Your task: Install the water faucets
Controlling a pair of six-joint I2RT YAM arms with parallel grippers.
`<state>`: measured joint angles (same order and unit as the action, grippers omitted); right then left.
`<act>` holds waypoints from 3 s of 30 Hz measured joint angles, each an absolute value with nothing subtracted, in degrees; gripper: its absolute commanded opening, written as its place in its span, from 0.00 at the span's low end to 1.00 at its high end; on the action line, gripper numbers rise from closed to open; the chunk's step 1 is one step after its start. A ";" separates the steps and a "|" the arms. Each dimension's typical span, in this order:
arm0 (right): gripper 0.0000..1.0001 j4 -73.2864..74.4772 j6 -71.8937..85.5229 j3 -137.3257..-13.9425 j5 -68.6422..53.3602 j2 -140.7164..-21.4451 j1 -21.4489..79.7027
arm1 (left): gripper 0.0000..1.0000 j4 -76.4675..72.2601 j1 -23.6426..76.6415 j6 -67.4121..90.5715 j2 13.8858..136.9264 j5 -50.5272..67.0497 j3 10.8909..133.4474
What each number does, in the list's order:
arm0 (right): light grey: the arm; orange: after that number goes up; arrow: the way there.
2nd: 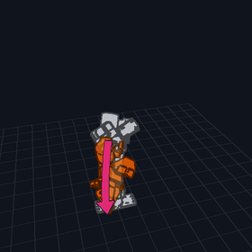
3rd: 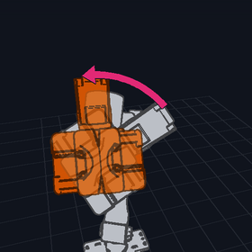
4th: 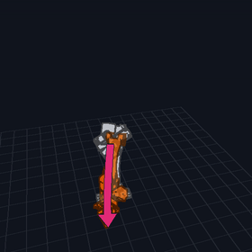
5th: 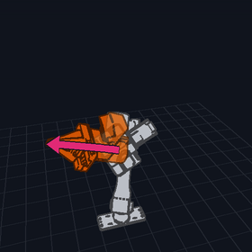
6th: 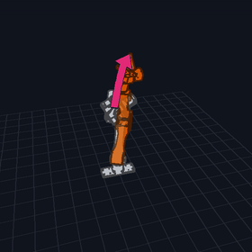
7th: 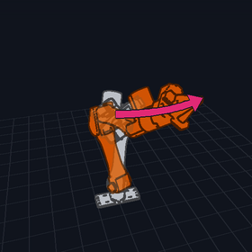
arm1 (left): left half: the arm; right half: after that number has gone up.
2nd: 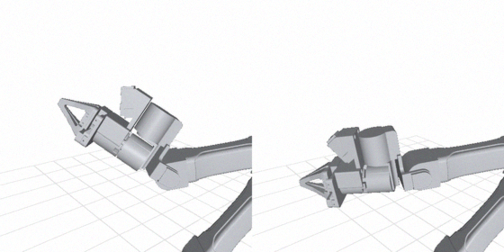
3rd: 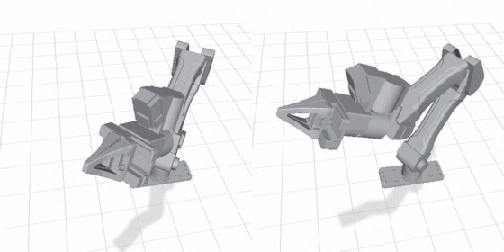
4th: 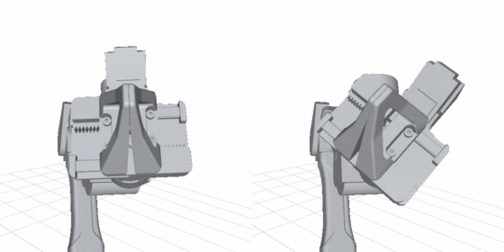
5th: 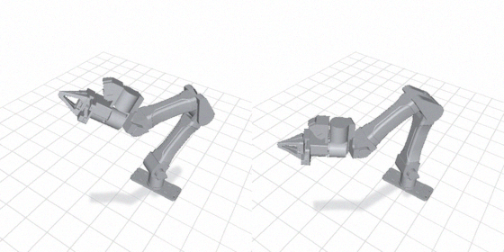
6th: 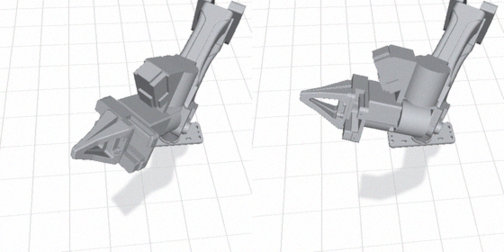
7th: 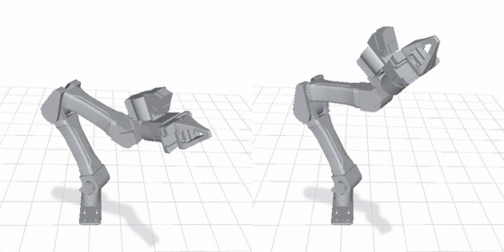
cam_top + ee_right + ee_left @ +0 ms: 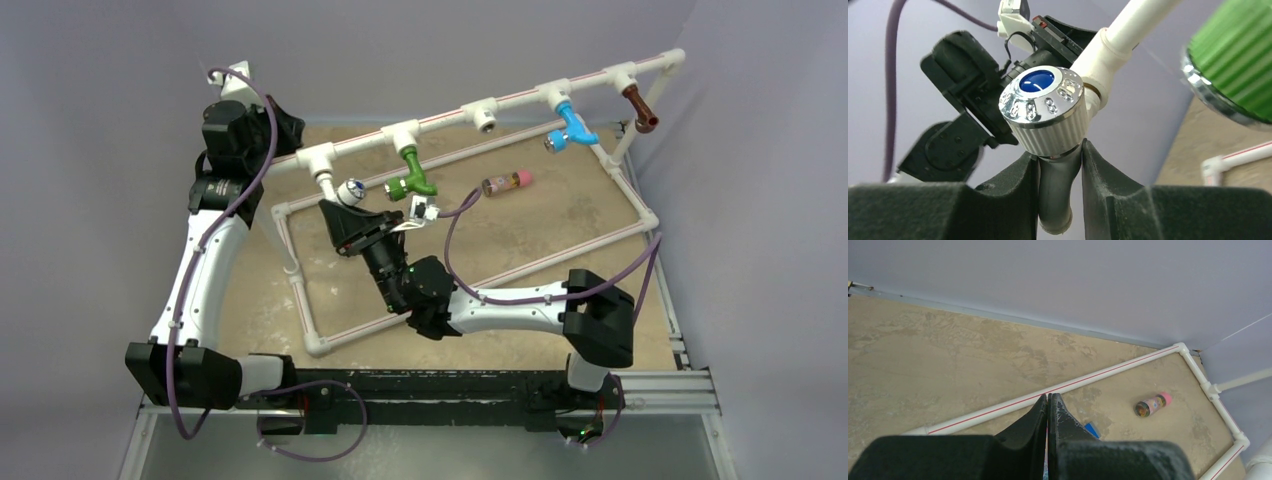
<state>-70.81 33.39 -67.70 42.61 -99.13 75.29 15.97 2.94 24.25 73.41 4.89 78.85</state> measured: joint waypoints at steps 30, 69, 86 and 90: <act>0.47 -68.79 81.38 -62.92 40.16 -97.43 73.45 | 0.00 16.32 3.07 24.45 73.25 5.08 78.83; 0.70 -61.49 51.07 -48.99 31.59 -76.01 73.49 | 0.00 15.88 2.74 24.45 73.30 4.67 78.74; 0.71 -46.22 -5.32 -50.68 20.82 -66.72 73.49 | 0.00 15.70 2.74 24.47 73.38 4.49 78.74; 0.71 -44.29 -20.27 -50.68 17.85 -65.01 73.65 | 0.00 15.70 2.74 24.47 73.38 4.49 78.74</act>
